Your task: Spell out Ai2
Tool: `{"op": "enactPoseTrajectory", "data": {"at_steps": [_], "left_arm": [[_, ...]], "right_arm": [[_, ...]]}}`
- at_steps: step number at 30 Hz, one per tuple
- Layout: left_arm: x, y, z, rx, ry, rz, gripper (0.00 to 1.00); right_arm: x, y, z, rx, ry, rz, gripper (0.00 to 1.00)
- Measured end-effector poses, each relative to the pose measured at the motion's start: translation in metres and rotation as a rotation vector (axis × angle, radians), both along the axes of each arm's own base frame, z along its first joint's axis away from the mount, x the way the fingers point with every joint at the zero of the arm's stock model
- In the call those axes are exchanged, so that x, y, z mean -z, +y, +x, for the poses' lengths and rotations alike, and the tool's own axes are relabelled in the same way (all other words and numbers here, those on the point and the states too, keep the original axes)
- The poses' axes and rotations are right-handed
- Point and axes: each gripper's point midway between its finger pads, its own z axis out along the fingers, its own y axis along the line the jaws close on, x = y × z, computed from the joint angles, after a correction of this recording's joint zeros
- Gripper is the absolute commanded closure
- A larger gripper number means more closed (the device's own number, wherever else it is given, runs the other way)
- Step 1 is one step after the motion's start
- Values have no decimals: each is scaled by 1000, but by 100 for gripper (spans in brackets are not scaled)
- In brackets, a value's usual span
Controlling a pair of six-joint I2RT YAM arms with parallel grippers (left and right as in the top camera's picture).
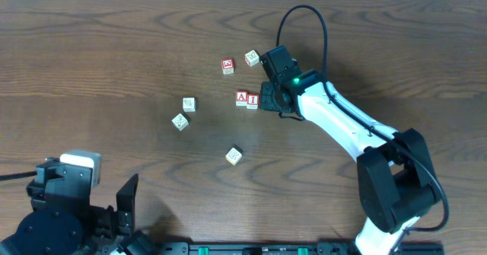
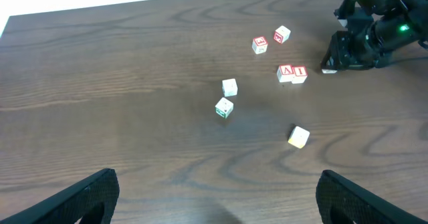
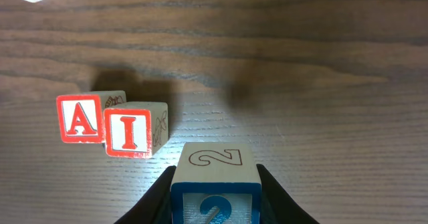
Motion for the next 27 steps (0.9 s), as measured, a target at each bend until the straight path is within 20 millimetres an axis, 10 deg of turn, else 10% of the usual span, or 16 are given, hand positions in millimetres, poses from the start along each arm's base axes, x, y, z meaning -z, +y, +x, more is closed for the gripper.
{"op": "enactPoseTrajectory", "data": {"at_steps": [27], "left_arm": [[-1, 2, 1, -17, -6, 1, 5]], "right_arm": [[15, 14, -2, -29, 3, -3, 74]]}}
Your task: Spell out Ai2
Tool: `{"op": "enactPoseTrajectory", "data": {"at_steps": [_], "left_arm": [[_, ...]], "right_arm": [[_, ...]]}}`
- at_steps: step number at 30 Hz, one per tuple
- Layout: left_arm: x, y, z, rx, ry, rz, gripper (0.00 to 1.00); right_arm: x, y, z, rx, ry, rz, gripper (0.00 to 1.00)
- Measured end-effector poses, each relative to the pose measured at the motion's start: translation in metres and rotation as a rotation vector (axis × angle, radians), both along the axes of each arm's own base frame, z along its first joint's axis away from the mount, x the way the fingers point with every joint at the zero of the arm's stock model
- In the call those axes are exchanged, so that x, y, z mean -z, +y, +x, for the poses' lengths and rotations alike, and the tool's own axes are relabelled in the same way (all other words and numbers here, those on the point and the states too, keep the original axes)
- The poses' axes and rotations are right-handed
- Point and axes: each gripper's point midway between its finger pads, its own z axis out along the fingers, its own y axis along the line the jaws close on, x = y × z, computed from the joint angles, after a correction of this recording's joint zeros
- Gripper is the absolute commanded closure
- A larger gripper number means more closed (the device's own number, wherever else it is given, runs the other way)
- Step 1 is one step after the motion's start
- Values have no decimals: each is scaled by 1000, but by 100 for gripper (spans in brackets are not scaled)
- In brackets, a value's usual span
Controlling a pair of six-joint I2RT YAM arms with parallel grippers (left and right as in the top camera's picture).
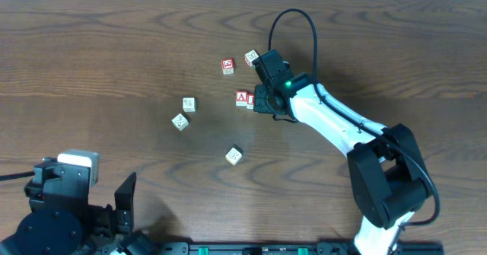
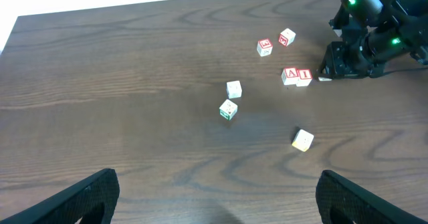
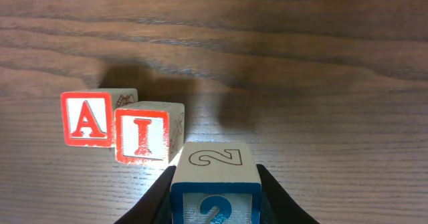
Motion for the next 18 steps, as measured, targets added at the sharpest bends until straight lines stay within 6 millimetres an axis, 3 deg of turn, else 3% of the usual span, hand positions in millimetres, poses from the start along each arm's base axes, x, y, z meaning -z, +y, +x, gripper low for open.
{"op": "enactPoseTrajectory", "data": {"at_steps": [12, 18], "left_arm": [[0, 0, 0, -7, 1, -8, 5], [0, 0, 0, -7, 1, -8, 5]], "right_arm": [[21, -1, 1, 3, 25, -24, 73], [21, -1, 2, 3, 21, -24, 72]]}}
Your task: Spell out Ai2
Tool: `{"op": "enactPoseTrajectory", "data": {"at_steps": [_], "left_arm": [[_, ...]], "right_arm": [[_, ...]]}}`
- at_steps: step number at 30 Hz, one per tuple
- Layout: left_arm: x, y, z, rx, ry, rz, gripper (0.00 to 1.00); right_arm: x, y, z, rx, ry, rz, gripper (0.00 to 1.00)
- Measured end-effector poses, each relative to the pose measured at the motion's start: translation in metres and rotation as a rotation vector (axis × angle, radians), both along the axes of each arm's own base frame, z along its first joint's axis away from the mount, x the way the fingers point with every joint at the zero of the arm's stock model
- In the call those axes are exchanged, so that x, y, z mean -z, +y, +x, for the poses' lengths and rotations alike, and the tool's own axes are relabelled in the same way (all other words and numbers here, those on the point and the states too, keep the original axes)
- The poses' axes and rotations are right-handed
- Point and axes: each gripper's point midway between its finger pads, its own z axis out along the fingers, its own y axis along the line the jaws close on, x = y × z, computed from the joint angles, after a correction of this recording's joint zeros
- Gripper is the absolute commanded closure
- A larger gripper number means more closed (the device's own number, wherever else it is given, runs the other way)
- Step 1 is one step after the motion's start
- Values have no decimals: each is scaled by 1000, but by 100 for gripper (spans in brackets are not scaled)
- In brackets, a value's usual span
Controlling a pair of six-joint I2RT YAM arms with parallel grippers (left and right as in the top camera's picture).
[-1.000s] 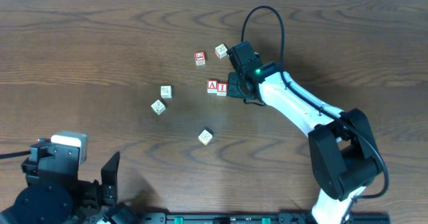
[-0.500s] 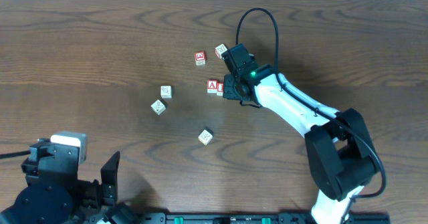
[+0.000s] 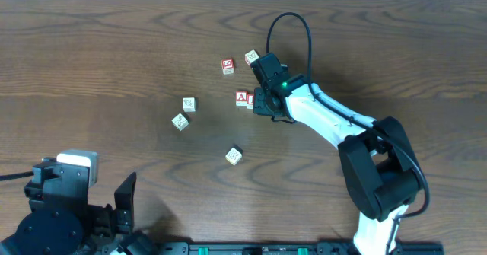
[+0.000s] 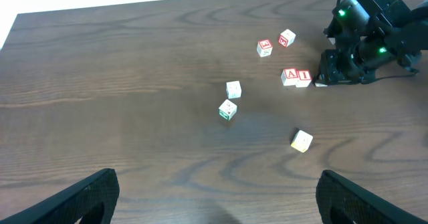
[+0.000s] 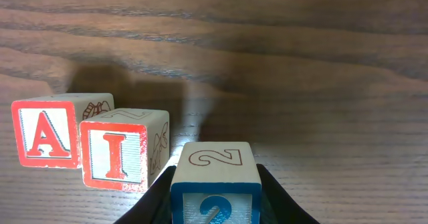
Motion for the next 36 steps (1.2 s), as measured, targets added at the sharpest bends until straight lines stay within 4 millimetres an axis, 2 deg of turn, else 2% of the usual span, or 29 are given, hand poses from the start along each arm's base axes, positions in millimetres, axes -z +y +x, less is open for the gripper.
{"op": "enactPoseTrajectory", "data": {"at_steps": [36], "left_arm": [[0, 1, 0, -7, -3, 1, 5]], "right_arm": [[2, -3, 2, 6, -8, -19, 70]]}}
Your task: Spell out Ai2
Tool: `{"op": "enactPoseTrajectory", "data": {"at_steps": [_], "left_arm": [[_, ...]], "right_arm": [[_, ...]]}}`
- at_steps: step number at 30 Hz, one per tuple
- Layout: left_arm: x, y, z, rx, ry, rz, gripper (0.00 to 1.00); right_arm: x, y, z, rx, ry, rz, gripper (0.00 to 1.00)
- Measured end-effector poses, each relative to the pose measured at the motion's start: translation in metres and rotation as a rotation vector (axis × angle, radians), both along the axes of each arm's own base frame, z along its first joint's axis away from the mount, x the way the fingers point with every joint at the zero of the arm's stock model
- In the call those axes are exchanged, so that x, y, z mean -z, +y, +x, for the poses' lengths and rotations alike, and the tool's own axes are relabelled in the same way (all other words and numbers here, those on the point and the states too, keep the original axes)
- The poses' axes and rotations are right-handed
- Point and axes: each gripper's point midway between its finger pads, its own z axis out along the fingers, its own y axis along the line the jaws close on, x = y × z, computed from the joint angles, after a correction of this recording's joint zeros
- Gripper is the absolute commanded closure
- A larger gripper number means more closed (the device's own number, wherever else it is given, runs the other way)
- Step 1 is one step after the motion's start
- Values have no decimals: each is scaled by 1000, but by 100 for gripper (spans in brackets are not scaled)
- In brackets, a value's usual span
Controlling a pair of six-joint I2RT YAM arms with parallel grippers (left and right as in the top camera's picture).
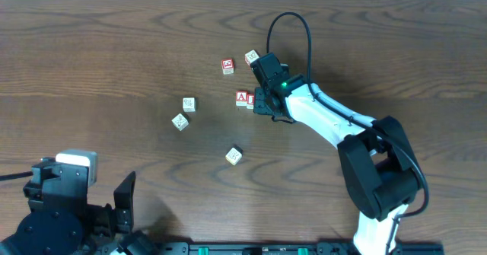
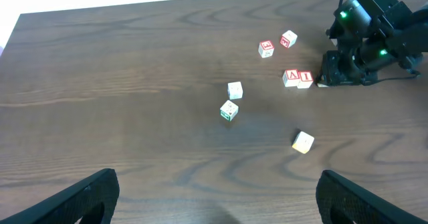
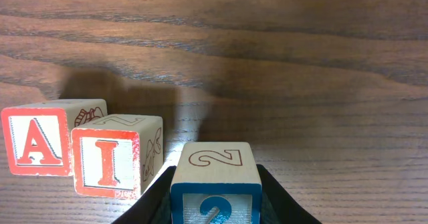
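Note:
A red "A" block (image 3: 33,140) and a red "I" block (image 3: 114,154) sit side by side on the table (image 3: 301,63); overhead they show as the A block (image 1: 241,98) and I block (image 1: 250,99). My right gripper (image 3: 215,190) is shut on a blue "2" block (image 3: 215,177), held just right of the I block. Overhead the right gripper (image 1: 265,101) hides the 2 block. My left gripper (image 2: 216,197) is open near the front edge, far from the blocks.
Other loose blocks lie around: two behind the pair (image 1: 227,66) (image 1: 252,57), two to the left (image 1: 189,103) (image 1: 179,121), one nearer the front (image 1: 234,156). The right arm (image 1: 335,125) stretches across the right side.
The A and I blocks sit slightly further left and lower in the right wrist view. The right gripper still holds the 2 block. The left arm is unchanged.
The right gripper held the 2 block a little way right of the A-I pair. Across the moments it came closer beside the I block, and now holds the 2 just right of it. The left gripper stayed open at the front.

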Motion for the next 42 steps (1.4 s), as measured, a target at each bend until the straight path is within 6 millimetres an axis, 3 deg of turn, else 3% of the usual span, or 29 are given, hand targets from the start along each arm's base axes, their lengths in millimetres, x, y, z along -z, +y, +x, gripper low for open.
{"op": "enactPoseTrajectory", "data": {"at_steps": [15, 25, 34, 42], "left_arm": [[-1, 2, 1, -11, -7, 7, 5], [-1, 3, 1, -14, -8, 8, 5], [-1, 3, 1, -14, -8, 8, 5], [-1, 3, 1, -14, -8, 8, 5]], "right_arm": [[6, -1, -1, 1, 10, -9, 67], [5, -1, 0, -5, 7, -10, 46], [5, -3, -1, -4, 8, -19, 41], [-23, -5, 8, 10, -70, -13, 42]]}}
